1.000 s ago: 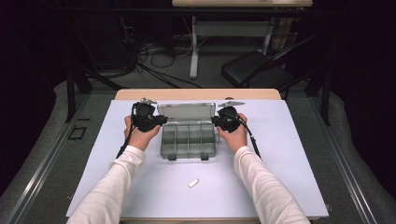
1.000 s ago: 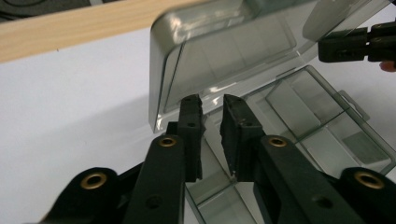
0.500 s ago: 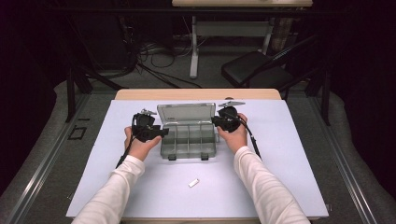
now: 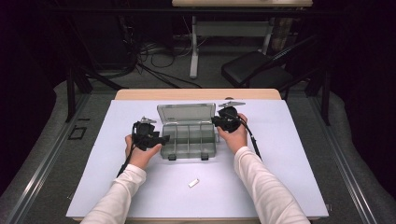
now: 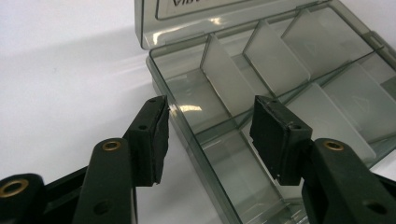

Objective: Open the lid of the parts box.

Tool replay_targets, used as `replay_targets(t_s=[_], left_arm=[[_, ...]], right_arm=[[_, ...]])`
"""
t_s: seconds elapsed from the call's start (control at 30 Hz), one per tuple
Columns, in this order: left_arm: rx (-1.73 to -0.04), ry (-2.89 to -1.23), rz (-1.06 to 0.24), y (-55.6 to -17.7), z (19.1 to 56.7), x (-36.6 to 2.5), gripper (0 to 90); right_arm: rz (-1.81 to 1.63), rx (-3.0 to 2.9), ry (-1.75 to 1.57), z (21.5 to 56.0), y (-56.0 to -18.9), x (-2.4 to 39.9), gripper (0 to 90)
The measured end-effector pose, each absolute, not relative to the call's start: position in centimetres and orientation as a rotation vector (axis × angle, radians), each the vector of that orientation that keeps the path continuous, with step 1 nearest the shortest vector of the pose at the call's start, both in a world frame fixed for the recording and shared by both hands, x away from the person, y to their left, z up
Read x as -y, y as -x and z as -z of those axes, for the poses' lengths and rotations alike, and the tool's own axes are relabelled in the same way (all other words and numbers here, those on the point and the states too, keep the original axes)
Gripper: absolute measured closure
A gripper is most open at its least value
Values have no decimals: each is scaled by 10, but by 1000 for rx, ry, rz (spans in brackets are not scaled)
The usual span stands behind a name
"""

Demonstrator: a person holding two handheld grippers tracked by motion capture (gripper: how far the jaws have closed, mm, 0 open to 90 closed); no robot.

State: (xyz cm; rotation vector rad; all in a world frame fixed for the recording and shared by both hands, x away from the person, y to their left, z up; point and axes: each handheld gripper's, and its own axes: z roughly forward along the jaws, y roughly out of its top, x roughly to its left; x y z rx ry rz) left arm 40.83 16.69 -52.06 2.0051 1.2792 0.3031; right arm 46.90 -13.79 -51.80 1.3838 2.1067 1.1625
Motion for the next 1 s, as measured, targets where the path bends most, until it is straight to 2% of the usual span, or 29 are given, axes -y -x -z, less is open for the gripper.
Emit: replay_targets(t_s=[0.33, 0.47, 1.0], left_arm=[[-1236, -2082, -374, -404, 544, -160, 481], [-1230, -2102, -350, -410, 556, -162, 506], [-1112, -2111, -383, -411, 563, -166, 515]], right_arm=[[-1169, -2099, -1399, 518, -468, 138, 817], [-1168, -2092, -1403, 518, -468, 137, 818], [-1168, -2048, -1453, 519, -468, 135, 822]])
